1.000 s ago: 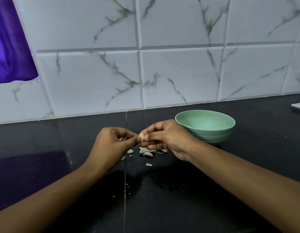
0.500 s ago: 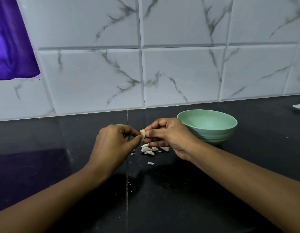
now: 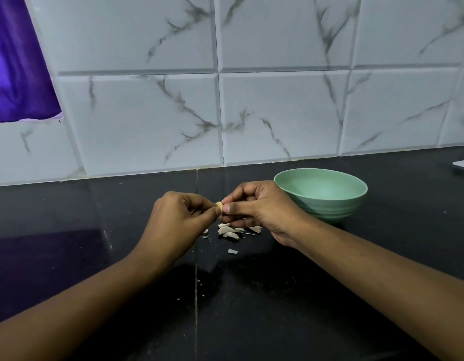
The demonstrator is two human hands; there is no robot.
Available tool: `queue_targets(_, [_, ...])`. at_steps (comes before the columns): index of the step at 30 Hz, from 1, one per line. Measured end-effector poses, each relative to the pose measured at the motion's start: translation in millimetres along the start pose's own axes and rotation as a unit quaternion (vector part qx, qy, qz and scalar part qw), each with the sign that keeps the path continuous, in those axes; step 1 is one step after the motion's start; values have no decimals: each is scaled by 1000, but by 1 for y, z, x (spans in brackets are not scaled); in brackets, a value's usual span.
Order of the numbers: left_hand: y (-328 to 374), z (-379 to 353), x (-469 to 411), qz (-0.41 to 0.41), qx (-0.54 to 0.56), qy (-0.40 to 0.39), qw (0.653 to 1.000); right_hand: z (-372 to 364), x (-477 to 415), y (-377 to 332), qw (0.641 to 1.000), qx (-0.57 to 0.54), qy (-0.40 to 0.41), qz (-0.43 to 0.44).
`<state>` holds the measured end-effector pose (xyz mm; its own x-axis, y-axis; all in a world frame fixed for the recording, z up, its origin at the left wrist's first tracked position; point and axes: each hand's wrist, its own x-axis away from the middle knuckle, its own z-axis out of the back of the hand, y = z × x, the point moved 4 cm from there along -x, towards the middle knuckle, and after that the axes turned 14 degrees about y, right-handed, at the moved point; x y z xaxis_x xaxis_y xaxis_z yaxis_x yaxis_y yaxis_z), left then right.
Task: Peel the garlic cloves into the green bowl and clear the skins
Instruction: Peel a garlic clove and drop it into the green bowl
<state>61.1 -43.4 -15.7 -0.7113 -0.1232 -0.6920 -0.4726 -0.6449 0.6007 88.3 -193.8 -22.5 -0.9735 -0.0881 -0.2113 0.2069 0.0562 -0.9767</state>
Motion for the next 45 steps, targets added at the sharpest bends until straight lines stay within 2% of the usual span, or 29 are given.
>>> queue_targets(13, [-2, 1, -4, 15, 8, 3, 1000, -3, 3, -1, 1000, -7, -13, 15])
queue_targets(25, [7, 0, 3, -25, -23, 16, 999, -5, 3, 1, 1000, 13, 10, 4])
queue_targets(34, [5, 2, -2, -18, -8, 5, 1000, -1, 1, -2, 999, -32, 11, -14])
queue_targets(45, [7, 2, 0, -32, -48, -16, 998, -1, 0, 2, 1000, 25, -15, 0])
